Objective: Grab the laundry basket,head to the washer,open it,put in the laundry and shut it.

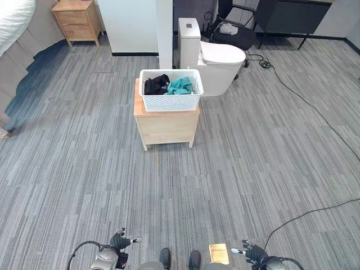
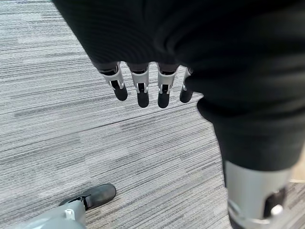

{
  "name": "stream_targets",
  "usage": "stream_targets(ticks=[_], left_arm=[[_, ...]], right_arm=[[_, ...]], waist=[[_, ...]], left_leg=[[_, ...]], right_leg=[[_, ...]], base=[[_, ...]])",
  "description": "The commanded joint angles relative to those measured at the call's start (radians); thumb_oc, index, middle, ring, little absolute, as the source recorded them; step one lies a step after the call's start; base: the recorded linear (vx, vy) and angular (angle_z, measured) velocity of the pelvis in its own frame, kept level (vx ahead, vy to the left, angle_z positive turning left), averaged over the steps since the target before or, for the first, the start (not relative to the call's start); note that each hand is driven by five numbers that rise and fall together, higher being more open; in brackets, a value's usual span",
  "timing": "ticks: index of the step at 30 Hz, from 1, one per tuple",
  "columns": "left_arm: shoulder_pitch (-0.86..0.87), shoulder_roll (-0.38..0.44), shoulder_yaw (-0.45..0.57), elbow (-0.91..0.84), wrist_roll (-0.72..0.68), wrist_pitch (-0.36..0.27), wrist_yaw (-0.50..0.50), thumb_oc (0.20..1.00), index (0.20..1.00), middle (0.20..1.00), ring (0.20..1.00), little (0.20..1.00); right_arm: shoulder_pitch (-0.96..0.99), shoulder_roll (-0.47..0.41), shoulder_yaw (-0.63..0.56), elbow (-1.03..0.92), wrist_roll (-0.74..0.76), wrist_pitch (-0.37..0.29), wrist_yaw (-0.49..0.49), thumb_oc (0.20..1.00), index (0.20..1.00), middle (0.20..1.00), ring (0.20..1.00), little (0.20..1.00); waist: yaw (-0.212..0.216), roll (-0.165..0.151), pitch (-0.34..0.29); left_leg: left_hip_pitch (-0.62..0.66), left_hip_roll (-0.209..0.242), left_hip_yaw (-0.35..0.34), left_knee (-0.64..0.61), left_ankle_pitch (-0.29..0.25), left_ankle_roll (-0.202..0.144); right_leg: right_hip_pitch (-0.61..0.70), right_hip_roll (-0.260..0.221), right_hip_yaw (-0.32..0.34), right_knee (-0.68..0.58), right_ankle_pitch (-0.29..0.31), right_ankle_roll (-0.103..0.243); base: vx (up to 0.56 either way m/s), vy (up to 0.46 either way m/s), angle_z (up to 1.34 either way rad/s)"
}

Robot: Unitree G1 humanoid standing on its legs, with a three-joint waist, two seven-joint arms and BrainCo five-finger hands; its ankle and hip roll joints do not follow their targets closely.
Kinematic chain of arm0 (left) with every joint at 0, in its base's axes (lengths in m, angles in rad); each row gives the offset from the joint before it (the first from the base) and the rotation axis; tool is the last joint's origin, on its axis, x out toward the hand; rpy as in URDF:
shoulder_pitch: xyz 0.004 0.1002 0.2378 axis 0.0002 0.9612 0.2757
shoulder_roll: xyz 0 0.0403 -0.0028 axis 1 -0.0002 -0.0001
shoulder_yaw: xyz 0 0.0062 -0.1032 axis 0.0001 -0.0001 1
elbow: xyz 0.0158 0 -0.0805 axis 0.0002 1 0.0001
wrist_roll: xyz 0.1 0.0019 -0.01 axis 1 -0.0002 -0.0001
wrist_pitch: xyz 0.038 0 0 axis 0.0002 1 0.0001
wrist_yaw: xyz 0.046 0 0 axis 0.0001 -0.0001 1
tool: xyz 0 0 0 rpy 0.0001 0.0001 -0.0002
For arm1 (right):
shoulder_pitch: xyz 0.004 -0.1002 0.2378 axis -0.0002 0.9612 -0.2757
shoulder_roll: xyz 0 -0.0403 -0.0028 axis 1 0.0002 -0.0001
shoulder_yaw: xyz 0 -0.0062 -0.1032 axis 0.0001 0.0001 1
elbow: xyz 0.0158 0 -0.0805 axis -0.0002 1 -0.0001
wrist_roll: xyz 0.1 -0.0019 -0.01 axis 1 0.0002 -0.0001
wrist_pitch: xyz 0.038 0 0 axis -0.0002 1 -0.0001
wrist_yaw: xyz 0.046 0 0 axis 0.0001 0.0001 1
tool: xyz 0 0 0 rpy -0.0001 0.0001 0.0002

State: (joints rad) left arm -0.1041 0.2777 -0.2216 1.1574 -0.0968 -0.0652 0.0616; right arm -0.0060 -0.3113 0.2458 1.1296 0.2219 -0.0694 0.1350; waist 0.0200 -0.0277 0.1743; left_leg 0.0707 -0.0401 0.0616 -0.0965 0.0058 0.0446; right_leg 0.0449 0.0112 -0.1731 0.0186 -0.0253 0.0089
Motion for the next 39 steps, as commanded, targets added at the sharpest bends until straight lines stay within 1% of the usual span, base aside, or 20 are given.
stream_targets(ticks=[1, 2, 6, 8, 9, 12, 17, 20, 21, 25, 26, 27, 28, 31, 32, 33, 35, 36, 37, 39], left_arm=[[-0.054, 0.007, -0.045, 0.001, 0.047, -0.032, -0.001, 1.000, 1.000, 1.000, 1.000, 1.000], [-0.055, 0.011, -0.041, 0.003, 0.048, -0.027, -0.001, 1.000, 1.000, 1.000, 1.000, 1.000], [-0.066, 0.012, -0.027, 0.065, 0.043, -0.017, -0.005, 1.000, 1.000, 1.000, 1.000, 1.000], [-0.072, 0.017, -0.019, 0.118, 0.055, -0.016, -0.007, 1.000, 1.000, 1.000, 1.000, 1.000], [-0.072, 0.017, -0.019, 0.118, 0.055, -0.016, -0.007, 1.000, 1.000, 1.000, 1.000, 1.000], [-0.080, 0.017, -0.009, 0.140, 0.056, -0.014, -0.004, 1.000, 1.000, 1.000, 1.000, 1.000], [-0.073, 0.007, 0.004, 0.159, 0.052, -0.014, -0.010, 1.000, 1.000, 1.000, 1.000, 1.000], [-0.059, 0.001, 0.003, 0.170, 0.063, -0.011, -0.021, 1.000, 1.000, 1.000, 1.000, 1.000], [-0.048, -0.009, -0.002, 0.186, 0.066, -0.006, -0.027, 1.000, 1.000, 1.000, 1.000, 1.000], [-0.036, -0.018, -0.014, 0.178, 0.071, -0.005, -0.035, 1.000, 1.000, 1.000, 1.000, 1.000], [-0.036, -0.018, -0.014, 0.178, 0.071, -0.005, -0.035, 1.000, 1.000, 1.000, 1.000, 1.000], [-0.051, -0.015, -0.026, 0.157, 0.064, -0.005, -0.033, 1.000, 1.000, 1.000, 1.000, 1.000], [-0.065, -0.012, -0.035, 0.138, 0.058, -0.007, -0.026, 1.000, 1.000, 1.000, 1.000, 1.000], [-0.097, -0.003, -0.046, 0.112, 0.045, -0.005, -0.017, 1.000, 1.000, 1.000, 1.000, 1.000], [-0.124, -0.001, -0.053, 0.104, 0.029, -0.006, -0.008, 1.000, 1.000, 1.000, 1.000, 1.000], [-0.130, -0.001, -0.053, 0.106, 0.026, -0.007, -0.005, 1.000, 1.000, 1.000, 1.000, 1.000], [-0.136, 0.005, -0.051, 0.105, 0.023, -0.010, 0.001, 1.000, 1.000, 1.000, 1.000, 1.000], [-0.136, 0.005, -0.051, 0.105, 0.023, -0.010, 0.001, 1.000, 1.000, 1.000, 1.000, 1.000], [-0.139, 0.012, -0.050, 0.102, 0.027, -0.010, 0.008, 1.000, 1.000, 1.000, 1.000, 1.000], [-0.129, 0.023, -0.039, 0.117, 0.022, -0.014, 0.014, 1.000, 1.000, 1.000, 1.000, 1.000]], right_arm=[[-0.001, -0.018, 0.009, 0.008, 0.022, -0.027, 0.006, 1.000, 1.000, 1.000, 1.000, 1.000], [0.003, -0.017, 0.004, -0.001, 0.027, -0.028, 0.004, 1.000, 1.000, 1.000, 1.000, 1.000], [0.007, -0.014, -0.001, 0.002, 0.039, -0.027, 0.009, 1.000, 1.000, 1.000, 1.000, 1.000], [0.006, -0.021, 0.003, -0.008, 0.036, -0.029, 0.009, 1.000, 1.000, 1.000, 1.000, 1.000], [0.006, -0.021, 0.003, -0.008, 0.036, -0.029, 0.009, 1.000, 1.000, 1.000, 1.000, 1.000], [0.005, -0.025, 0.003, -0.025, 0.033, -0.030, 0.005, 1.000, 1.000, 1.000, 1.000, 1.000], [0.013, -0.027, 0.002, -0.018, 0.013, -0.021, 0.012, 1.000, 1.000, 1.000, 1.000, 1.000], [0.028, -0.029, -0.003, -0.009, 0.011, -0.018, 0.019, 1.000, 1.000, 1.000, 1.000, 1.000], [0.037, -0.038, -0.002, 0.001, 0.007, -0.015, 0.025, 1.000, 1.000, 1.000, 1.000, 1.000], [0.046, -0.068, 0.014, -0.022, -0.015, -0.018, 0.031, 1.000, 1.000, 1.000, 1.000, 1.000], [0.046, -0.069, 0.014, -0.023, -0.015, -0.018, 0.031, 1.000, 1.000, 1.000, 1.000, 1.000], [0.043, -0.086, 0.014, -0.027, -0.015, -0.021, 0.024, 1.000, 1.000, 1.000, 1.000, 1.000], [0.040, -0.092, 0.019, -0.034, -0.015, -0.023, 0.019, 1.000, 1.000, 1.000, 1.000, 1.000], [0.036, -0.104, 0.032, -0.045, -0.012, -0.023, 0.009, 1.000, 1.000, 1.000, 1.000, 1.000], [0.037, -0.114, 0.039, -0.043, -0.024, -0.021, 0.002, 1.000, 1.000, 1.000, 1.000, 1.000], [0.041, -0.118, 0.041, -0.043, -0.031, -0.020, 0.003, 1.000, 1.000, 1.000, 1.000, 1.000], [0.061, -0.123, 0.036, -0.054, -0.042, -0.023, -0.001, 1.000, 1.000, 1.000, 1.000, 1.000], [0.061, -0.122, 0.036, -0.054, -0.042, -0.023, -0.001, 1.000, 1.000, 1.000, 1.000, 1.000], [0.070, -0.129, 0.034, -0.060, -0.049, -0.026, -0.005, 1.000, 1.000, 1.000, 1.000, 1.000], [0.083, -0.147, 0.045, -0.080, -0.079, -0.039, -0.002, 1.000, 1.000, 1.000, 1.000, 1.000]], waist=[[0.019, 0.001, -0.021], [0.011, 0.006, -0.008], [-0.011, 0.004, 0.004], [-0.022, -0.008, 0.004], [-0.022, -0.008, 0.004], [-0.049, -0.022, 0.016], [-0.063, -0.021, 0.012], [-0.073, -0.019, -0.013], [-0.085, -0.007, -0.040], [-0.091, 0.006, -0.049], [-0.092, 0.006, -0.049], [-0.083, -0.013, -0.027], [-0.079, -0.028, -0.009], [-0.064, -0.050, 0.029], [-0.053, -0.050, 0.048], [-0.050, -0.055, 0.047], [-0.047, -0.047, 0.044], [-0.047, -0.049, 0.042], [-0.041, -0.045, 0.044], [-0.009, -0.027, 0.036]], left_leg=[[0.002, -0.026, 0.023, 0.013, -0.012, 0.001], [0.016, -0.028, 0.018, 0.015, -0.019, 0.007], [0.048, -0.030, -0.002, 0.012, -0.034, 0.006], [0.074, -0.036, 0.003, 0.009, -0.059, -0.002], [0.075, -0.035, 0.003, 0.009, -0.059, -0.002], [0.112, -0.041, -0.031, 0.009, -0.087, -0.015], [0.169, -0.034, -0.063, 0.010, -0.116, -0.027], [0.200, -0.028, -0.085, 0.009, -0.126, -0.036], [0.217, -0.005, -0.103, 0.020, -0.123, -0.052], [0.157, 0.016, -0.118, 0.239, -0.018, -0.121], [0.156, 0.016, -0.119, 0.242, -0.019, -0.121], [0.041, 0.027, -0.100, 0.458, 0.089, -0.173], [-0.024, 0.044, -0.069, 0.568, 0.132, -0.184], [-0.118, 0.078, -0.002, 0.704, 0.135, -0.165], [-0.217, 0.106, 0.076, 0.669, 0.102, -0.153], [-0.253, 0.108, 0.094, 0.646, 0.097, -0.150], [-0.281, 0.171, 0.157, 0.477, 0.086, -0.142], [-0.281, 0.168, 0.158, 0.472, 0.090, -0.141], [-0.285, 0.180, 0.168, 0.352, 0.094, -0.140], [-0.294, 0.201, 0.053, 0.066, 0.201, -0.160]], right_leg=[[-0.112, -0.146, -0.001, 0.272, 0.116, 0.164], [-0.153, -0.146, -0.001, 0.371, 0.132, 0.164], [-0.224, -0.100, 0.021, 0.359, 0.124, 0.151], [-0.252, -0.118, -0.037, 0.182, 0.154, 0.145], [-0.251, -0.117, -0.037, 0.181, 0.154, 0.145], [-0.314, -0.114, 0.025, 0.021, 0.246, 0.175], [-0.318, -0.123, 0.002, -0.037, 0.286, 0.189], [-0.300, -0.111, 0.008, -0.038, 0.281, 0.176], [-0.289, -0.085, 0.021, -0.008, 0.272, 0.153], [-0.239, -0.046, 0.007, 0.026, 0.206, 0.104], [-0.239, -0.046, 0.006, 0.026, 0.206, 0.104], [-0.186, -0.049, 0.002, 0.008, 0.179, 0.078], [-0.165, -0.061, -0.007, 0.003, 0.165, 0.062], [-0.133, -0.062, -0.019, -0.003, 0.135, 0.032], [-0.092, -0.065, -0.037, -0.020, 0.113, 0.032], [-0.078, -0.074, -0.044, -0.030, 0.108, 0.037], [-0.043, -0.077, -0.062, -0.045, 0.081, 0.052], [-0.045, -0.080, -0.062, -0.045, 0.081, 0.052], [-0.029, -0.083, -0.066, -0.044, 0.063, 0.060], [0.032, -0.076, -0.037, -0.051, 0.017, 0.076]], base=[[0.05, 0.146, -0.01], [0.09, 0.168, 0.01], [0.12, 0.046, 0.12], [0.20, -0.035, 0.19], [0.28, -0.074, 0.05], [0.24, -0.064, 0.09], [0.26, -0.082, 0.26], [0.33, -0.141, 0.57], [0.41, -0.224, 0.60], [0.31, -0.198, 0.26], [0.17, -0.202, 0.08], [0.16, -0.248, 0.05], [0.16, -0.247, 0.17], [0.09, -0.196, 0.22], [0.23, -0.188, 0.29], [0.30, -0.102, 0.43], [0.23, 0.013, 0.46], [0.21, 0.069, 0.31], [0.36, 0.167, 0.08], [0.52, 0.249, -0.19]])
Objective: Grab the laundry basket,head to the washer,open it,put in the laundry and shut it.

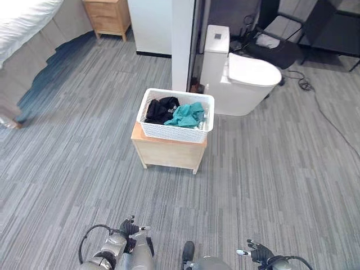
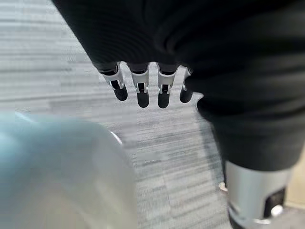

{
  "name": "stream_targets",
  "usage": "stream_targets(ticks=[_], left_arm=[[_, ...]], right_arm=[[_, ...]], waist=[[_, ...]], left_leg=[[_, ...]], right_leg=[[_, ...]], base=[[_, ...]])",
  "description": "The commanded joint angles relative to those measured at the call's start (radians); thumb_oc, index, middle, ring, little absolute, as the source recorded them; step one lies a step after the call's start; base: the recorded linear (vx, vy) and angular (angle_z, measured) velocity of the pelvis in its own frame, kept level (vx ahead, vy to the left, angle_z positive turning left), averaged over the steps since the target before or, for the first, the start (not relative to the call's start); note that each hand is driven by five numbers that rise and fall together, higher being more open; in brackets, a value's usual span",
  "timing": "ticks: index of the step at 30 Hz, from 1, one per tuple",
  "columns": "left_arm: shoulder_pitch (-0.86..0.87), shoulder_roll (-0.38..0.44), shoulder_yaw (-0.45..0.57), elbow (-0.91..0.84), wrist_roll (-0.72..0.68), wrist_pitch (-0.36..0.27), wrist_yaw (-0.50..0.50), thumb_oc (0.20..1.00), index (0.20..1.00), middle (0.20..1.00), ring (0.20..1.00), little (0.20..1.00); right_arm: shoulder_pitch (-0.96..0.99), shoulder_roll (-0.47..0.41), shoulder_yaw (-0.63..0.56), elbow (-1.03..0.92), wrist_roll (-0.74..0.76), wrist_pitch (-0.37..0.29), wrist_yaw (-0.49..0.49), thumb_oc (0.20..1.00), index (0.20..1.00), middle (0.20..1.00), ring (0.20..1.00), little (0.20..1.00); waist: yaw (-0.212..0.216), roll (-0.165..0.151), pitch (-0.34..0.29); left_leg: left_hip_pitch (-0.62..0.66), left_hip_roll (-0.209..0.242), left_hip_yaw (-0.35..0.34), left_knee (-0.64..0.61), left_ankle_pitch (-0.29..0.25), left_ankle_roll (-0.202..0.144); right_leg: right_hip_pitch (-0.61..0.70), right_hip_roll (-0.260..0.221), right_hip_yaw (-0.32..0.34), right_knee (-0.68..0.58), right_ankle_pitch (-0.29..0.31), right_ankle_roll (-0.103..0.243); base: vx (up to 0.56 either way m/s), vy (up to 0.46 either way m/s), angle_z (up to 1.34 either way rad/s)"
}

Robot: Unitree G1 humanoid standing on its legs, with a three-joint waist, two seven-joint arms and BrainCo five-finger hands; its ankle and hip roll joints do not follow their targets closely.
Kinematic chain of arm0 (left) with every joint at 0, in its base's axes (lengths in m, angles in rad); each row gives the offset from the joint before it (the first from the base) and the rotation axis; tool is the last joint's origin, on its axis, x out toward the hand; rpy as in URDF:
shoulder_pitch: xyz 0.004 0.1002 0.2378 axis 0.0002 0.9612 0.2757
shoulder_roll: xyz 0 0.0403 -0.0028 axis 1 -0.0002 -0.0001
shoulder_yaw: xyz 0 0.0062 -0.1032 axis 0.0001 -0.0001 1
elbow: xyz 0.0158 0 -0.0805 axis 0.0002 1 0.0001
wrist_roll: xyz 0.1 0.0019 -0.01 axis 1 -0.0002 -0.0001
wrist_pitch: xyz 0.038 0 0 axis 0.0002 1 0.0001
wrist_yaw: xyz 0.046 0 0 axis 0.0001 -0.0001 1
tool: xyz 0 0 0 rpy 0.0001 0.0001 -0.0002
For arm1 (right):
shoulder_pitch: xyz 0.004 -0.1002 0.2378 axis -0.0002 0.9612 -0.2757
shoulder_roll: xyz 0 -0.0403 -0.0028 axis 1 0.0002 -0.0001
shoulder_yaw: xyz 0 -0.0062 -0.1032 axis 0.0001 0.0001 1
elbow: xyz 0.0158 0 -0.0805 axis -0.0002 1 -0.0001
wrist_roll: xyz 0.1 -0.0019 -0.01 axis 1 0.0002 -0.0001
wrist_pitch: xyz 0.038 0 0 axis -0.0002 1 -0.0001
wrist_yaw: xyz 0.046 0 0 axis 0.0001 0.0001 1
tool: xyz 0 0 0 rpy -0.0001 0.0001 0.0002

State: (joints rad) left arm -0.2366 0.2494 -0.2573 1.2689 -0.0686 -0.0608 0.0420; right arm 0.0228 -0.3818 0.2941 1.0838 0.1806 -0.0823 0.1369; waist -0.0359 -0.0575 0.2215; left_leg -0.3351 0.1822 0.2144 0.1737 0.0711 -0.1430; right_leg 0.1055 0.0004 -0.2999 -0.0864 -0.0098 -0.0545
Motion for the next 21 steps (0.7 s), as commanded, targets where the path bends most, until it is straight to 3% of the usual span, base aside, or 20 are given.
stream_targets(ticks=[1, 4, 6, 8, 10, 12, 13, 14, 15, 16, 18, 21], left_arm=[[0.007, 0.051, -0.001, 0.010, -0.009, -0.019, 0.033, 1.000, 1.000, 1.000, 1.000, 1.000], [0.033, 0.052, 0.016, 0.026, -0.008, -0.017, 0.027, 1.000, 1.000, 1.000, 1.000, 1.000], [0.053, 0.055, 0.028, 0.033, 0.000, -0.016, 0.027, 1.000, 1.000, 1.000, 1.000, 1.000], [0.059, 0.056, 0.030, 0.047, 0.001, -0.016, 0.028, 1.000, 1.000, 1.000, 1.000, 1.000], [0.058, 0.054, 0.005, 0.040, 0.022, -0.019, 0.021, 1.000, 1.000, 1.000, 1.000, 1.000], [0.055, 0.056, -0.002, 0.034, 0.029, -0.021, 0.025, 1.000, 1.000, 1.000, 1.000, 1.000], [0.042, 0.070, -0.010, 0.024, 0.038, -0.022, 0.033, 1.000, 1.000, 1.000, 1.000, 1.000], [0.038, 0.076, -0.010, 0.013, 0.035, -0.022, 0.036, 1.000, 1.000, 1.000, 1.000, 1.000], [0.029, 0.087, -0.017, -0.006, 0.034, -0.022, 0.037, 1.000, 1.000, 1.000, 1.000, 1.000], [0.029, 0.087, -0.017, -0.006, 0.034, -0.022, 0.037, 1.000, 1.000, 1.000, 1.000, 1.000], [0.026, 0.086, -0.034, -0.016, 0.058, -0.020, 0.032, 1.000, 1.000, 1.000, 1.000, 1.000], [0.039, 0.085, -0.032, -0.018, 0.069, -0.019, 0.027, 1.000, 1.000, 1.000, 1.000, 1.000]], right_arm=[[0.054, -0.079, -0.002, -0.038, -0.047, -0.027, -0.002, 1.000, 1.000, 1.000, 1.000, 1.000], [0.056, -0.086, -0.004, -0.028, -0.070, -0.023, 0.005, 1.000, 1.000, 1.000, 1.000, 1.000], [0.060, -0.077, -0.005, -0.024, -0.074, -0.017, 0.009, 1.000, 1.000, 1.000, 1.000, 1.000], [0.063, -0.055, -0.010, 0.017, -0.077, -0.016, 0.006, 1.000, 1.000, 1.000, 1.000, 1.000], [0.059, -0.031, -0.022, 0.057, -0.099, -0.008, 0.001, 1.000, 1.000, 1.000, 1.000, 1.000], [0.052, -0.023, -0.019, 0.065, -0.104, -0.008, -0.004, 1.000, 1.000, 1.000, 1.000, 1.000], [0.019, -0.001, 0.013, 0.061, -0.124, -0.005, -0.007, 1.000, 1.000, 1.000, 1.000, 1.000], [0.009, 0.004, 0.022, 0.048, -0.131, -0.004, -0.010, 1.000, 1.000, 1.000, 1.000, 1.000], [-0.014, 0.011, 0.042, 0.022, -0.126, -0.003, -0.011, 1.000, 1.000, 1.000, 1.000, 1.000], [-0.015, 0.011, 0.043, 0.022, -0.126, -0.003, -0.011, 1.000, 1.000, 1.000, 1.000, 1.000], [-0.028, 0.018, 0.056, 0.012, -0.116, -0.007, -0.013, 1.000, 1.000, 1.000, 1.000, 1.000], [-0.034, 0.016, 0.063, -0.056, -0.116, -0.015, -0.018, 1.000, 1.000, 1.000, 1.000, 1.000]], waist=[[0.051, 0.006, -0.018], [0.046, 0.010, -0.031], [0.051, 0.015, -0.051], [0.062, 0.021, -0.079], [0.065, 0.005, -0.092], [0.069, -0.001, -0.097], [0.080, -0.011, -0.090], [0.088, -0.007, -0.086], [0.094, 0.001, -0.073], [0.094, 0.001, -0.072], [0.081, 0.014, -0.074], [0.068, 0.036, -0.068]], left_leg=[[0.094, 0.000, -0.126, -0.252, 0.150, 0.011], [0.059, 0.071, -0.095, -0.261, 0.181, -0.026], [0.086, 0.069, -0.081, -0.261, 0.168, -0.017], [0.106, 0.035, -0.104, -0.261, 0.196, -0.010], [0.097, -0.043, -0.087, -0.176, 0.133, 0.037], [0.095, -0.063, -0.077, -0.153, 0.109, 0.055], [0.115, -0.106, -0.047, -0.154, 0.074, 0.090], [0.129, -0.112, -0.037, -0.168, 0.069, 0.100], [0.161, -0.125, -0.011, -0.207, 0.062, 0.116], [0.163, -0.125, -0.012, -0.208, 0.063, 0.116], [0.184, -0.150, -0.012, -0.231, 0.053, 0.127], [0.249, -0.156, 0.010, -0.261, 0.029, 0.133]], right_leg=[[-0.016, -0.073, 0.100, 0.054, -0.010, 0.143], [0.043, -0.108, 0.123, 0.058, -0.030, 0.163], [0.066, -0.113, 0.137, 0.057, -0.043, 0.174], [0.086, -0.144, 0.153, 0.063, -0.051, 0.187], [0.090, -0.235, 0.174, 0.103, -0.007, 0.217], [0.060, -0.262, 0.180, 0.140, 0.026, 0.223], [-0.004, -0.317, 0.177, 0.210, 0.159, 0.233], [-0.035, -0.330, 0.152, 0.243, 0.195, 0.229], [-0.075, -0.342, 0.079, 0.302, 0.230, 0.228], [-0.074, -0.343, 0.079, 0.302, 0.229, 0.228], [-0.080, -0.266, 0.103, 0.326, 0.175, 0.223], [-0.139, -0.191, 0.015, 0.331, 0.076, 0.199]], base=[[0.42, 0.244, -0.26], [0.42, 0.267, -0.40], [0.31, 0.194, -0.23], [0.43, 0.384, -0.37], [0.48, 0.558, -0.45], [0.18, 0.317, -0.04], [0.16, 0.369, 0.06], [0.25, 0.586, -0.18], [0.13, 0.317, -0.39], [0.14, 0.317, -0.37], [0.19, 0.291, 0.03], [0.22, 0.253, -0.05]])
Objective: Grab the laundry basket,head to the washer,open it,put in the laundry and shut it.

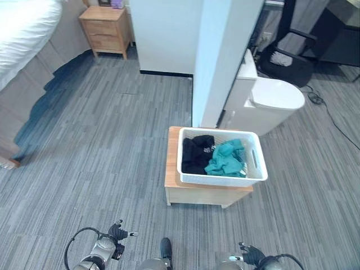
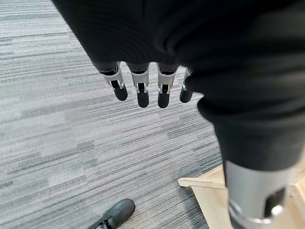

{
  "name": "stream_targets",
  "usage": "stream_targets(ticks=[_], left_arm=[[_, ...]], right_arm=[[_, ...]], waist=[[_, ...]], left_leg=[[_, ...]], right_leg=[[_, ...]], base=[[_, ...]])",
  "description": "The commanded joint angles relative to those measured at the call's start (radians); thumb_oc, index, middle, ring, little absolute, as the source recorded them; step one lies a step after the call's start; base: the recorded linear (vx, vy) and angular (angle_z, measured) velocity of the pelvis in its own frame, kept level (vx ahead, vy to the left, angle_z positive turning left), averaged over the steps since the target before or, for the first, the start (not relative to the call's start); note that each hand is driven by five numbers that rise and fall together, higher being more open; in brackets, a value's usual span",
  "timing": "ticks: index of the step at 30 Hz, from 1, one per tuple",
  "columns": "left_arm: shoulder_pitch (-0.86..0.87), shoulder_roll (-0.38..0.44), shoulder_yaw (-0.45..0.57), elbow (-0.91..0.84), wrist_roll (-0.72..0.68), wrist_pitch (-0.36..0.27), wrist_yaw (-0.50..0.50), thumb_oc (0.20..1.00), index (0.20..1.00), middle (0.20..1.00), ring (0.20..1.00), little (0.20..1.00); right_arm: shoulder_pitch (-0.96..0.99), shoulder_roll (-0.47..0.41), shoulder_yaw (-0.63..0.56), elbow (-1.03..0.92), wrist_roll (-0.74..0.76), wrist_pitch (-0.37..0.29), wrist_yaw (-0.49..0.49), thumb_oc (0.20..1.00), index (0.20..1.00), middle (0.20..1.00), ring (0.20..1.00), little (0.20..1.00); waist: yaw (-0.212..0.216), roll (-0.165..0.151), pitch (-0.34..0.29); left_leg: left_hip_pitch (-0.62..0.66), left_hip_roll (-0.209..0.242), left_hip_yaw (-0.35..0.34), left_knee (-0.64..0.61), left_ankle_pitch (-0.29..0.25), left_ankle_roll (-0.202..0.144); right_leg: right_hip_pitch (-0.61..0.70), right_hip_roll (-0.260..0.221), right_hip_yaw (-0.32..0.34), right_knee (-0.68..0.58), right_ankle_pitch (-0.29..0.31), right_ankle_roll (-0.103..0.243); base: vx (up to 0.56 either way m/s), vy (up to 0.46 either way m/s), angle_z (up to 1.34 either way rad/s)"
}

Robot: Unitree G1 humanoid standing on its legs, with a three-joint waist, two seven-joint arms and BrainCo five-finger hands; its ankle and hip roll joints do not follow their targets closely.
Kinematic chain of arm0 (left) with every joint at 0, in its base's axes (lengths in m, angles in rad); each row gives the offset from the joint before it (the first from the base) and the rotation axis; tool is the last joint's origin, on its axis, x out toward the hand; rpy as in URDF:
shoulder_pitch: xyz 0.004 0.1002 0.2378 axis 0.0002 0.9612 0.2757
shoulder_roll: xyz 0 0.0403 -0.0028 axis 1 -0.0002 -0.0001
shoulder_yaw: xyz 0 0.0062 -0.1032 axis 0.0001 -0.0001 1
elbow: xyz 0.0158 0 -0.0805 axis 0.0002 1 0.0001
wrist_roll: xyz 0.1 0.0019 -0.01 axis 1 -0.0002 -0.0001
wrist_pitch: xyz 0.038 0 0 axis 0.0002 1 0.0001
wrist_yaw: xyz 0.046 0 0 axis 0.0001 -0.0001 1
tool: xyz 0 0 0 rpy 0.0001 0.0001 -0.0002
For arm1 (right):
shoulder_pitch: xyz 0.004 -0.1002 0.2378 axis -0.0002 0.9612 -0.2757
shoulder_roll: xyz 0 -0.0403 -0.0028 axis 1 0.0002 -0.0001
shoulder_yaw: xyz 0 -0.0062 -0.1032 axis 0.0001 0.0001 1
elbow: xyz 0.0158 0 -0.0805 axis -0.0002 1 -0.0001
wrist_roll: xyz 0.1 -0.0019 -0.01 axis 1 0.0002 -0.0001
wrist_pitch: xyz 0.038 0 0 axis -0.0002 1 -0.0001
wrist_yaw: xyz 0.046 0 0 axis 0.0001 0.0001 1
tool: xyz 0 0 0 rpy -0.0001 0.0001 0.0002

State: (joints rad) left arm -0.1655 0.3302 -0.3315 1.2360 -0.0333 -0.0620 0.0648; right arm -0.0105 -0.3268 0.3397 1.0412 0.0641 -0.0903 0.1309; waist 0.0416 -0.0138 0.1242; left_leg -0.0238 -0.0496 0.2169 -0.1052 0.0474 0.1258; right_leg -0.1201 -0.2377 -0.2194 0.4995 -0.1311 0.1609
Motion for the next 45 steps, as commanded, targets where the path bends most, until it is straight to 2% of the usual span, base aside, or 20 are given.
stream_targets(ticks=[1, 2, 5, 6, 7, 8, 11, 12, 14, 15, 20, 27, 32, 37, 38, 40, 42, 43, 44, 45], left_arm=[[-0.032, 0.004, 0.042, 0.015, 0.034, -0.017, 0.005, 1.000, 1.000, 1.000, 1.000, 1.000], [-0.030, 0.003, 0.043, 0.021, 0.040, -0.016, 0.005, 1.000, 1.000, 1.000, 1.000, 1.000], [-0.023, -0.014, 0.038, 0.042, 0.055, -0.012, -0.002, 1.000, 1.000, 1.000, 1.000, 1.000], [-0.015, -0.019, 0.038, 0.049, 0.061, -0.015, -0.003, 1.000, 1.000, 1.000, 1.000, 1.000], [-0.015, -0.019, 0.038, 0.049, 0.061, -0.015, -0.003, 1.000, 1.000, 1.000, 1.000, 1.000], [-0.005, -0.022, 0.045, 0.050, 0.063, -0.016, 0.001, 1.000, 1.000, 1.000, 1.000, 1.000], [-0.007, -0.022, 0.047, 0.055, 0.060, -0.015, 0.003, 1.000, 1.000, 1.000, 1.000, 1.000], [-0.005, -0.021, 0.049, 0.055, 0.066, -0.014, 0.007, 1.000, 1.000, 1.000, 1.000, 1.000], [-0.005, -0.021, 0.049, 0.055, 0.066, -0.014, 0.007, 1.000, 1.000, 1.000, 1.000, 1.000], [-0.008, -0.023, 0.038, 0.058, 0.085, -0.018, 0.007, 1.000, 1.000, 1.000, 1.000, 1.000], [-0.028, -0.030, 0.027, 0.034, 0.074, -0.025, 0.017, 1.000, 1.000, 1.000, 1.000, 1.000], [-0.040, -0.025, 0.047, 0.032, 0.028, -0.030, 0.023, 1.000, 1.000, 1.000, 1.000, 1.000], [-0.030, 0.008, 0.075, 0.040, 0.031, -0.030, 0.021, 1.000, 1.000, 1.000, 1.000, 1.000], [-0.047, 0.097, 0.120, 0.055, 0.012, -0.013, -0.024, 1.000, 1.000, 1.000, 1.000, 1.000], [-0.047, 0.097, 0.120, 0.055, 0.012, -0.013, -0.024, 1.000, 1.000, 1.000, 1.000, 1.000], [-0.060, 0.158, 0.135, 0.040, -0.030, -0.003, -0.084, 1.000, 1.000, 1.000, 1.000, 1.000], [-0.072, 0.171, 0.135, 0.042, -0.038, 0.002, -0.092, 1.000, 1.000, 1.000, 1.000, 1.000], [-0.124, 0.206, 0.103, 0.054, -0.056, 0.017, -0.122, 1.000, 1.000, 1.000, 1.000, 1.000], [-0.126, 0.206, 0.104, 0.055, -0.056, 0.017, -0.123, 1.000, 1.000, 1.000, 1.000, 1.000], [-0.202, 0.234, 0.048, 0.076, -0.077, 0.030, -0.163, 1.000, 1.000, 1.000, 1.000, 1.000]], right_arm=[[0.000, -0.039, 0.017, -0.014, 0.001, -0.007, -0.012, 1.000, 1.000, 1.000, 1.000, 1.000], [0.002, -0.039, 0.025, -0.035, -0.008, -0.008, -0.011, 1.000, 1.000, 1.000, 1.000, 1.000], [0.002, -0.038, 0.025, -0.017, -0.015, -0.009, -0.017, 1.000, 1.000, 1.000, 1.000, 1.000], [0.002, -0.042, 0.024, -0.011, -0.025, -0.008, -0.019, 1.000, 1.000, 1.000, 1.000, 1.000], [0.002, -0.042, 0.024, -0.011, -0.025, -0.008, -0.019, 1.000, 1.000, 1.000, 1.000, 1.000], [0.000, -0.048, 0.025, -0.019, -0.045, -0.008, -0.022, 1.000, 1.000, 1.000, 1.000, 1.000], [0.001, -0.055, 0.032, -0.037, -0.061, -0.007, -0.018, 1.000, 1.000, 1.000, 1.000, 1.000], [0.008, -0.057, 0.034, -0.029, -0.067, -0.006, -0.013, 1.000, 1.000, 1.000, 1.000, 1.000], [0.008, -0.057, 0.034, -0.029, -0.067, -0.006, -0.013, 1.000, 1.000, 1.000, 1.000, 1.000], [0.017, -0.065, 0.032, -0.014, -0.076, -0.006, -0.012, 1.000, 1.000, 1.000, 1.000, 1.000], [0.041, -0.075, -0.006, 0.063, -0.058, -0.004, -0.029, 1.000, 1.000, 1.000, 1.000, 1.000], [0.043, -0.080, -0.142, 0.141, 0.104, -0.003, -0.042, 1.000, 1.000, 1.000, 1.000, 1.000], [0.056, -0.124, -0.216, 0.091, 0.149, -0.004, -0.045, 1.000, 1.000, 1.000, 1.000, 1.000], [0.052, -0.251, -0.309, 0.017, 0.164, 0.016, -0.019, 1.000, 1.000, 1.000, 1.000, 1.000], [0.052, -0.251, -0.309, 0.017, 0.164, 0.017, -0.019, 1.000, 1.000, 1.000, 1.000, 1.000], [0.066, -0.368, -0.366, -0.096, 0.162, 0.041, 0.016, 1.000, 1.000, 1.000, 1.000, 1.000], [0.066, -0.394, -0.382, -0.102, 0.167, 0.045, 0.024, 1.000, 1.000, 1.000, 1.000, 1.000], [0.028, -0.462, -0.391, -0.011, 0.180, 0.083, 0.047, 1.000, 1.000, 1.000, 1.000, 1.000], [0.025, -0.462, -0.390, -0.008, 0.181, 0.081, 0.047, 1.000, 1.000, 1.000, 1.000, 1.000], [-0.074, -0.553, -0.355, 0.068, 0.167, 0.113, 0.096, 1.000, 1.000, 1.000, 1.000, 1.000]], waist=[[-0.010, -0.007, 0.031], [-0.011, -0.008, 0.033], [-0.023, -0.010, 0.030], [-0.021, -0.015, 0.026], [-0.021, -0.015, 0.027], [-0.011, -0.019, 0.024], [-0.016, -0.025, 0.026], [-0.015, -0.037, 0.031], [-0.015, -0.038, 0.029], [-0.016, -0.044, 0.021], [-0.040, -0.029, 0.002], [-0.067, -0.003, -0.023], [-0.075, 0.005, -0.037], [-0.083, 0.012, -0.047], [-0.083, 0.012, -0.047], [-0.088, 0.015, -0.044], [-0.087, 0.016, -0.043], [-0.083, 0.015, -0.045], [-0.083, 0.015, -0.044], [-0.074, 0.018, -0.043]], left_leg=[[-0.061, 0.076, 0.007, 0.018, 0.052, -0.137], [-0.053, 0.079, 0.010, 0.018, 0.050, -0.137], [-0.030, 0.076, 0.010, 0.018, 0.034, -0.138], [-0.017, 0.085, 0.024, 0.018, 0.023, -0.145], [-0.016, 0.086, 0.025, 0.018, 0.023, -0.145], [-0.008, 0.110, 0.051, 0.018, 0.016, -0.159], [0.003, 0.124, 0.051, 0.018, 0.014, -0.169], [0.020, 0.131, 0.056, 0.018, 0.018, -0.177], [0.016, 0.130, 0.056, 0.018, 0.020, -0.177], [0.024, 0.138, 0.054, 0.018, 0.020, -0.186], [0.027, 0.180, 0.024, 0.018, 0.043, -0.222], [0.036, 0.191, 0.023, 0.018, 0.043, -0.235], [0.048, 0.186, 0.035, 0.018, 0.028, -0.235], [0.041, 0.180, 0.048, 0.018, 0.015, -0.237], [0.041, 0.180, 0.048, 0.018, 0.015, -0.237], [0.034, 0.177, 0.058, 0.018, 0.014, -0.236], [0.033, 0.177, 0.061, 0.018, 0.013, -0.236], [0.029, 0.175, 0.062, 0.018, 0.012, -0.237], [0.029, 0.175, 0.062, 0.018, 0.012, -0.237], [0.025, 0.174, 0.060, 0.018, 0.014, -0.237]], right_leg=[[0.088, 0.047, -0.066, -0.254, 0.196, -0.017], [0.092, 0.048, -0.079, -0.267, 0.185, -0.015], [0.096, 0.075, -0.023, -0.330, 0.175, -0.006], [0.101, 0.061, -0.028, -0.404, 0.187, 0.003], [0.103, 0.062, -0.028, -0.407, 0.189, 0.002], [0.099, 0.016, -0.082, -0.467, 0.246, 0.025], [0.067, -0.008, -0.065, -0.478, 0.289, 0.037], [0.094, -0.005, -0.060, -0.505, 0.283, 0.041], [0.091, -0.005, -0.059, -0.506, 0.285, 0.040], [0.113, 0.016, -0.055, -0.531, 0.263, 0.036], [0.159, 0.059, -0.083, -0.554, 0.225, 0.013], [0.187, 0.065, -0.091, -0.581, 0.226, 0.013], [0.193, 0.058, -0.080, -0.587, 0.231, 0.020], [0.177, 0.042, -0.069, -0.587, 0.249, 0.038], [0.176, 0.042, -0.069, -0.587, 0.249, 0.038], [0.160, 0.035, -0.058, -0.587, 0.259, 0.046], [0.156, 0.033, -0.056, -0.587, 0.260, 0.048], [0.152, 0.030, -0.058, -0.587, 0.265, 0.050], [0.151, 0.030, -0.058, -0.587, 0.265, 0.050], [0.150, 0.026, -0.064, -0.587, 0.270, 0.053]], base=[[0.14, 0.066, -0.22], [0.14, 0.026, 0.01], [0.13, -0.003, 0.22], [0.11, -0.047, 0.11], [0.10, -0.141, -0.12], [0.07, -0.149, -0.25], [0.06, -0.125, -0.39], [0.07, -0.136, -0.47], [0.04, -0.113, -0.16], [0.07, -0.201, -0.01], [0.08, -0.202, 0.02], [0.07, -0.043, 0.11], [0.07, 0.032, 0.00], [0.04, 0.057, -0.06], [0.01, 0.081, -0.03], [0.01, 0.060, -0.06], [0.01, 0.041, -0.15], [0.01, 0.043, -0.08], [0.01, 0.051, -0.01], [0.00, 0.039, 0.01]])
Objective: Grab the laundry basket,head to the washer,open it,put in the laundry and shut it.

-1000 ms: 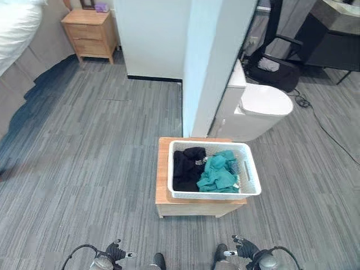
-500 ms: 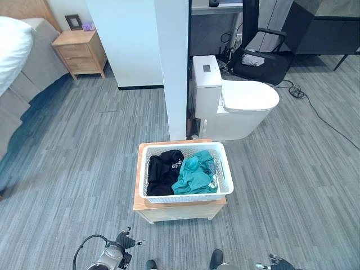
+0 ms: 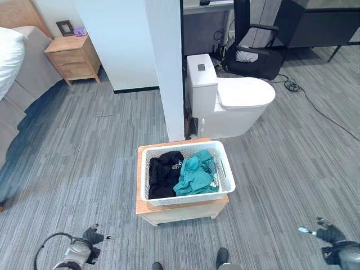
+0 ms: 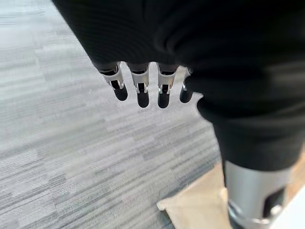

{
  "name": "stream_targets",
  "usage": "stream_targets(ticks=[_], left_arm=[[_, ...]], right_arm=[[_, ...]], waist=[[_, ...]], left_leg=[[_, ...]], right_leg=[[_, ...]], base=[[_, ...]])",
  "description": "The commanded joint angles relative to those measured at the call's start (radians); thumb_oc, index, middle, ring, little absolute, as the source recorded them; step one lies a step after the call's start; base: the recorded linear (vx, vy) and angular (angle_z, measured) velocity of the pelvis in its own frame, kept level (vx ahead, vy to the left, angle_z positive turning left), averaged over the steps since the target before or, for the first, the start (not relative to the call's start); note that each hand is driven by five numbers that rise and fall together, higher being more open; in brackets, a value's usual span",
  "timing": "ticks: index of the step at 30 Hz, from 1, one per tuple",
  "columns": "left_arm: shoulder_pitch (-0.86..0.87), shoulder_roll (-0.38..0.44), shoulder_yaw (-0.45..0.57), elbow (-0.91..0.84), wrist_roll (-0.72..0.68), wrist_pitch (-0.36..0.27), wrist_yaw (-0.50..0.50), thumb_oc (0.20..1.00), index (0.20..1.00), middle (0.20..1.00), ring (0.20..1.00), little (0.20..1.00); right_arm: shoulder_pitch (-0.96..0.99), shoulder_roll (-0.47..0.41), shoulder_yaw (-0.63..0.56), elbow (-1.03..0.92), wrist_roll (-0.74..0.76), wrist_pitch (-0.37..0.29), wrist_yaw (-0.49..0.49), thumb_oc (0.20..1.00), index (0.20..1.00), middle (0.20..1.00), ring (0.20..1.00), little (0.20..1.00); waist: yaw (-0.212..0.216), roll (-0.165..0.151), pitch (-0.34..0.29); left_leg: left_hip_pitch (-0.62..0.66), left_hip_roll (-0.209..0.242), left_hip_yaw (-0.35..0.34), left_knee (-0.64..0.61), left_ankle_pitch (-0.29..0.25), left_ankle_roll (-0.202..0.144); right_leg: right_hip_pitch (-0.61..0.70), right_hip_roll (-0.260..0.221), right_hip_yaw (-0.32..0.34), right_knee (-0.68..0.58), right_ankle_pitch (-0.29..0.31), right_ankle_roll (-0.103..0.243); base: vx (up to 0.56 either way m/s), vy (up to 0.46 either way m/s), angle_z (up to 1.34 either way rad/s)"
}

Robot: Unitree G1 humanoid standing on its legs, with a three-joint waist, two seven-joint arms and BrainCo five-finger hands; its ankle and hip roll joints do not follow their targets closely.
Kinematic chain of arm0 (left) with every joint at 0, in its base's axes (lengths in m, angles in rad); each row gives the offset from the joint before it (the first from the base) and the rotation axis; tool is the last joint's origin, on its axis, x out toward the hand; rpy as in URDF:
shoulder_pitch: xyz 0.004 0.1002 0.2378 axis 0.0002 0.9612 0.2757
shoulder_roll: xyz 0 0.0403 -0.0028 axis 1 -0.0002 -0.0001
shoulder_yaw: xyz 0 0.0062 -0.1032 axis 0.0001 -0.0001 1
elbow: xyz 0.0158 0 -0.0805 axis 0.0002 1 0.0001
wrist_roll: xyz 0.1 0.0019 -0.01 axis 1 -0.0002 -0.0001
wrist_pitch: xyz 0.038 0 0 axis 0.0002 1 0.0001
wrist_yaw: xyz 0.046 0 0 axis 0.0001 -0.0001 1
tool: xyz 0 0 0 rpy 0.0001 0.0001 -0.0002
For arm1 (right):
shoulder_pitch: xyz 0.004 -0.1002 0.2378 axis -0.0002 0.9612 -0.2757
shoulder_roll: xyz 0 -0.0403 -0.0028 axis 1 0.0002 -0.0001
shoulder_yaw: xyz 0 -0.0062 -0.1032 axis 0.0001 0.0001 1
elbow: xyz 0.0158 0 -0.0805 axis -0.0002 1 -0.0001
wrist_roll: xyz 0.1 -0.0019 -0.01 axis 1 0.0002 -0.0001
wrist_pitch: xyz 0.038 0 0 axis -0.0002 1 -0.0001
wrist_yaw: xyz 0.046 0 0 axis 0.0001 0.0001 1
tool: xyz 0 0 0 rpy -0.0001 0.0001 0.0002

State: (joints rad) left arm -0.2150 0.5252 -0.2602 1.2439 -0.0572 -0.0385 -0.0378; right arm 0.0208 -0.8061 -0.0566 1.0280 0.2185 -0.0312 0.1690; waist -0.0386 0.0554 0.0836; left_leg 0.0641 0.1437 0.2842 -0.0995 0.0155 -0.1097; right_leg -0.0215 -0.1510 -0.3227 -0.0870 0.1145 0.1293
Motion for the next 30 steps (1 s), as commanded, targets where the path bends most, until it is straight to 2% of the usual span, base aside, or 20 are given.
stream_targets(ticks=[1, 3, 4, 6, 7, 8, 11, 12, 13, 14, 15, 16, 17, 18, 19, 20, 25, 30], left_arm=[[-0.181, 0.044, -0.033, 0.070, -0.074, 0.010, -0.064, 1.000, 1.000, 1.000, 1.000, 1.000], [-0.235, 0.051, -0.062, 0.080, -0.104, 0.016, -0.076, 1.000, 1.000, 1.000, 1.000, 1.000], [-0.236, 0.051, -0.061, 0.081, -0.105, 0.016, -0.076, 1.000, 1.000, 1.000, 1.000, 1.000], [-0.337, 0.050, -0.125, 0.081, -0.132, 0.020, -0.065, 1.000, 1.000, 1.000, 1.000, 1.000], [-0.338, 0.050, -0.124, 0.082, -0.132, 0.020, -0.065, 1.000, 1.000, 1.000, 1.000, 1.000], [-0.422, 0.036, -0.175, 0.093, -0.135, 0.024, -0.047, 1.000, 1.000, 1.000, 1.000, 1.000], [-0.492, 0.009, -0.206, 0.115, -0.148, 0.028, -0.032, 1.000, 1.000, 1.000, 1.000, 1.000], [-0.554, -0.021, -0.231, 0.124, -0.179, 0.028, -0.006, 1.000, 1.000, 1.000, 1.000, 1.000], [-0.554, -0.021, -0.230, 0.124, -0.179, 0.028, -0.006, 1.000, 1.000, 1.000, 1.000, 1.000], [-0.631, -0.047, -0.263, 0.166, -0.187, 0.040, 0.017, 1.000, 1.000, 1.000, 1.000, 1.000], [-0.649, -0.050, -0.273, 0.178, -0.190, 0.043, 0.023, 1.000, 1.000, 1.000, 1.000, 1.000], [-0.683, -0.054, -0.282, 0.212, -0.198, 0.052, 0.028, 1.000, 1.000, 1.000, 1.000, 1.000], [-0.695, -0.052, -0.287, 0.226, -0.206, 0.057, 0.032, 1.000, 1.000, 1.000, 1.000, 1.000], [-0.696, -0.051, -0.285, 0.227, -0.206, 0.057, 0.032, 1.000, 1.000, 1.000, 1.000, 1.000], [-0.721, -0.047, -0.288, 0.255, -0.213, 0.069, 0.039, 1.000, 1.000, 1.000, 1.000, 1.000], [-0.721, -0.046, -0.287, 0.256, -0.213, 0.068, 0.039, 1.000, 1.000, 1.000, 1.000, 1.000], [-0.741, -0.037, -0.281, 0.294, -0.211, 0.092, 0.037, 1.000, 1.000, 1.000, 1.000, 1.000], [-0.743, -0.042, -0.276, 0.298, -0.218, 0.104, 0.041, 1.000, 1.000, 1.000, 1.000, 1.000]], right_arm=[[-0.126, -0.095, 0.049, 0.088, 0.022, 0.058, 0.063, 1.000, 1.000, 1.000, 1.000, 1.000], [-0.184, -0.149, 0.067, 0.103, 0.033, 0.068, 0.076, 1.000, 1.000, 1.000, 1.000, 1.000], [-0.187, -0.150, 0.069, 0.104, 0.033, 0.067, 0.077, 1.000, 1.000, 1.000, 1.000, 1.000], [-0.305, -0.201, 0.135, 0.109, 0.028, 0.076, 0.072, 1.000, 1.000, 1.000, 1.000, 1.000], [-0.310, -0.202, 0.139, 0.111, 0.028, 0.076, 0.072, 1.000, 1.000, 1.000, 1.000, 1.000], [-0.419, -0.199, 0.210, 0.129, 0.014, 0.087, 0.063, 1.000, 1.000, 1.000, 1.000, 1.000], [-0.538, -0.174, 0.292, 0.158, -0.006, 0.093, 0.047, 1.000, 1.000, 1.000, 1.000, 1.000], [-0.634, -0.123, 0.354, 0.193, -0.005, 0.105, 0.026, 1.000, 1.000, 1.000, 1.000, 1.000], [-0.635, -0.123, 0.355, 0.193, -0.005, 0.105, 0.026, 1.000, 1.000, 1.000, 1.000, 1.000], [-0.807, -0.015, 0.470, 0.291, -0.022, 0.120, 0.008, 1.000, 1.000, 1.000, 1.000, 1.000], [-0.855, 0.027, 0.505, 0.309, -0.031, 0.128, 0.006, 1.000, 1.000, 1.000, 1.000, 1.000], [-0.966, 0.126, 0.576, 0.367, -0.035, 0.135, 0.002, 1.000, 1.000, 1.000, 1.000, 1.000], [-1.007, 0.167, 0.596, 0.388, -0.035, 0.141, -0.001, 1.000, 1.000, 1.000, 1.000, 1.000], [-1.011, 0.169, 0.598, 0.391, -0.035, 0.140, -0.001, 1.000, 1.000, 1.000, 1.000, 1.000], [-1.070, 0.259, 0.627, 0.430, -0.030, 0.149, -0.004, 1.000, 1.000, 1.000, 1.000, 1.000], [-1.072, 0.261, 0.628, 0.432, -0.030, 0.148, -0.004, 1.000, 1.000, 1.000, 1.000, 1.000], [-1.130, 0.407, 0.679, 0.499, -0.048, 0.166, 0.006, 1.000, 1.000, 1.000, 1.000, 1.000], [-1.138, 0.483, 0.692, 0.528, -0.094, 0.170, -0.018, 1.000, 1.000, 1.000, 1.000, 1.000]], waist=[[0.008, -0.051, -0.003], [0.010, -0.049, -0.001], [0.010, -0.049, 0.000], [0.014, -0.046, 0.002], [0.012, -0.046, 0.003], [0.016, -0.044, 0.007], [0.014, -0.042, 0.016], [0.013, -0.040, 0.024], [0.013, -0.039, 0.024], [0.014, -0.036, 0.036], [0.014, -0.037, 0.040], [0.006, -0.037, 0.057], [0.004, -0.036, 0.061], [0.003, -0.036, 0.062], [-0.001, -0.036, 0.071], [-0.001, -0.036, 0.071], [-0.008, -0.040, 0.083], [-0.012, -0.039, 0.100]], left_leg=[[-0.066, -0.019, -0.008, 0.012, 0.047, -0.002], [-0.070, -0.021, -0.009, 0.012, 0.048, -0.001], [-0.070, -0.021, -0.009, 0.012, 0.048, -0.001], [-0.075, -0.024, -0.012, 0.012, 0.049, 0.001], [-0.075, -0.024, -0.012, 0.012, 0.049, 0.001], [-0.082, -0.026, -0.014, 0.012, 0.051, 0.002], [-0.087, -0.028, -0.017, 0.012, 0.053, 0.005], [-0.094, -0.028, -0.023, 0.012, 0.057, 0.007], [-0.094, -0.028, -0.023, 0.012, 0.057, 0.007], [-0.105, -0.030, -0.027, 0.012, 0.063, 0.008], [-0.107, -0.030, -0.026, 0.012, 0.064, 0.009], [-0.116, -0.028, -0.020, 0.012, 0.069, 0.008], [-0.119, -0.026, -0.015, 0.012, 0.071, 0.008], [-0.119, -0.026, -0.014, 0.012, 0.071, 0.008], [-0.125, -0.023, -0.003, 0.012, 0.075, 0.007], [-0.126, -0.023, -0.002, 0.012, 0.075, 0.007], [-0.145, -0.019, 0.008, 0.012, 0.084, 0.006], [-0.167, -0.018, 0.006, 0.012, 0.091, 0.007]], right_leg=[[0.049, -0.063, 0.038, 0.000, 0.026, 0.086], [0.046, -0.066, 0.038, 0.000, 0.029, 0.087], [0.046, -0.066, 0.038, 0.000, 0.029, 0.087], [0.040, -0.071, 0.040, 0.000, 0.034, 0.091], [0.040, -0.071, 0.040, 0.000, 0.035, 0.091], [0.035, -0.074, 0.042, 0.000, 0.039, 0.092], [0.031, -0.077, 0.041, 0.000, 0.043, 0.093], [0.025, -0.079, 0.041, 0.000, 0.046, 0.093], [0.025, -0.079, 0.040, 0.000, 0.046, 0.093], [0.014, -0.081, 0.046, 0.000, 0.052, 0.090], [0.010, -0.081, 0.050, 0.000, 0.054, 0.088], [-0.008, -0.080, 0.063, 0.000, 0.060, 0.086], [-0.015, -0.079, 0.068, 0.000, 0.063, 0.086], [-0.016, -0.079, 0.069, 0.000, 0.063, 0.086], [-0.035, -0.076, 0.083, 0.000, 0.073, 0.084], [-0.036, -0.076, 0.084, 0.000, 0.073, 0.084], [-0.068, -0.076, 0.102, 0.000, 0.086, 0.082], [-0.092, -0.076, 0.106, 0.000, 0.093, 0.080]], base=[[0.00, 0.048, 0.02], [0.00, 0.019, 0.01], [0.00, 0.000, 0.00], [-0.02, 0.040, -0.02], [-0.05, 0.049, -0.03], [-0.05, 0.029, -0.03], [-0.05, 0.022, -0.02], [-0.03, 0.010, 0.02], [-0.09, 0.019, 0.10], [-0.08, 0.012, 0.07], [-0.14, 0.015, -0.01], [-0.11, 0.015, -0.07], [-0.09, 0.012, -0.12], [-0.08, 0.020, -0.07], [-0.05, 0.011, -0.04], [-0.08, 0.012, -0.04], [-0.04, 0.006, -0.15], [-0.04, 0.009, -0.03]])
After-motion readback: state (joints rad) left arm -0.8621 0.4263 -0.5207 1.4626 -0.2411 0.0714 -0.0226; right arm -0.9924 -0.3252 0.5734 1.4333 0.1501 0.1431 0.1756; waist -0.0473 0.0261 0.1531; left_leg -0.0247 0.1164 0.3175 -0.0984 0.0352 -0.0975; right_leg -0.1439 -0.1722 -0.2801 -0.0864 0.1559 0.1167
